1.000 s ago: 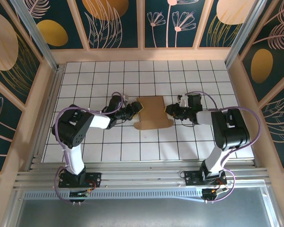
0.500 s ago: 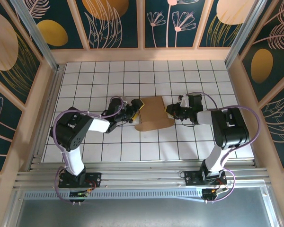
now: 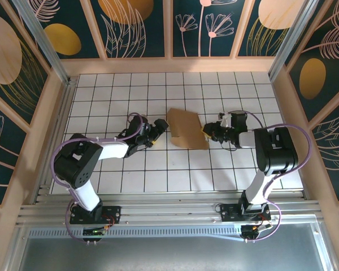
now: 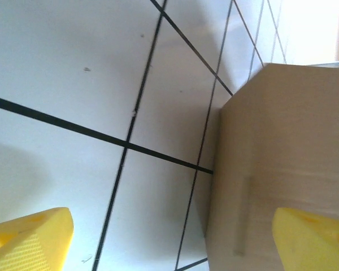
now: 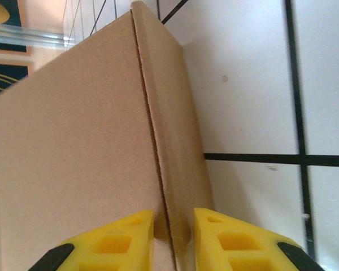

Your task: Fold the paper box

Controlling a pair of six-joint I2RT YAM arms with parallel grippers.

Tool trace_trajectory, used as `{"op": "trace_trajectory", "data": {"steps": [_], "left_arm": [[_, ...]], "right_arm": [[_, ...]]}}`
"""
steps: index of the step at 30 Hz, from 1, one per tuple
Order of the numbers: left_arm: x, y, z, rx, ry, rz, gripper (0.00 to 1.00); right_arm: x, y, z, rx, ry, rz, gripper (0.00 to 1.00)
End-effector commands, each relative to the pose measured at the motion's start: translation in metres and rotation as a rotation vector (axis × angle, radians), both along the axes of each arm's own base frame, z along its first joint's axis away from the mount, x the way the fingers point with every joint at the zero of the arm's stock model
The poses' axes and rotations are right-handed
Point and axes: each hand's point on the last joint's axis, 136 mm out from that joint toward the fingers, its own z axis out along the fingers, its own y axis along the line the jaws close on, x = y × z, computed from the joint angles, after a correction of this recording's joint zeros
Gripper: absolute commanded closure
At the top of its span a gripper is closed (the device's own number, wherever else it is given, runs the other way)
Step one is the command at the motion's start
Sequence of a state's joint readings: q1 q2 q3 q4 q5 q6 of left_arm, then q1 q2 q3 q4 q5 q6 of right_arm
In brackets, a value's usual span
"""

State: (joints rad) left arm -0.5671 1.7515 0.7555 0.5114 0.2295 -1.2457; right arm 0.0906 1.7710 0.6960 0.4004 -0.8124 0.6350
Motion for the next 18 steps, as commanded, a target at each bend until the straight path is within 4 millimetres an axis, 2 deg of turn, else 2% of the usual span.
{"op": "trace_trajectory", "data": {"steps": [1, 4, 8, 13, 16, 18], "left_arm": [[0.006, -0.026, 0.024, -0.126, -0.085, -0.075, 0.1], [0.01, -0.035, 0.037, -0.198, -0.124, -0.092, 0.1], [0.01, -0.032, 0.054, -0.251, -0.178, -0.072, 0.1], [0.018, -0.028, 0.08, -0.159, -0.276, -0.069, 0.07], [0.028, -0.032, 0.079, -0.055, -0.261, -0.095, 0.05], [0.032, -0.04, 0.081, -0.044, -0.264, -0.129, 0.02]], "right_arm": [[-0.02, -0.006, -0.034, -0.038, 0.118, -0.015, 0.76], [-0.021, -0.006, -0.033, -0.043, 0.115, -0.014, 0.76], [-0.022, -0.007, -0.025, -0.051, 0.091, -0.017, 0.76], [-0.021, -0.007, -0.015, -0.074, 0.058, -0.019, 0.76], [-0.019, -0.006, -0.012, -0.081, 0.046, -0.015, 0.76], [-0.018, -0.005, -0.012, -0.083, 0.043, -0.014, 0.76]]}}
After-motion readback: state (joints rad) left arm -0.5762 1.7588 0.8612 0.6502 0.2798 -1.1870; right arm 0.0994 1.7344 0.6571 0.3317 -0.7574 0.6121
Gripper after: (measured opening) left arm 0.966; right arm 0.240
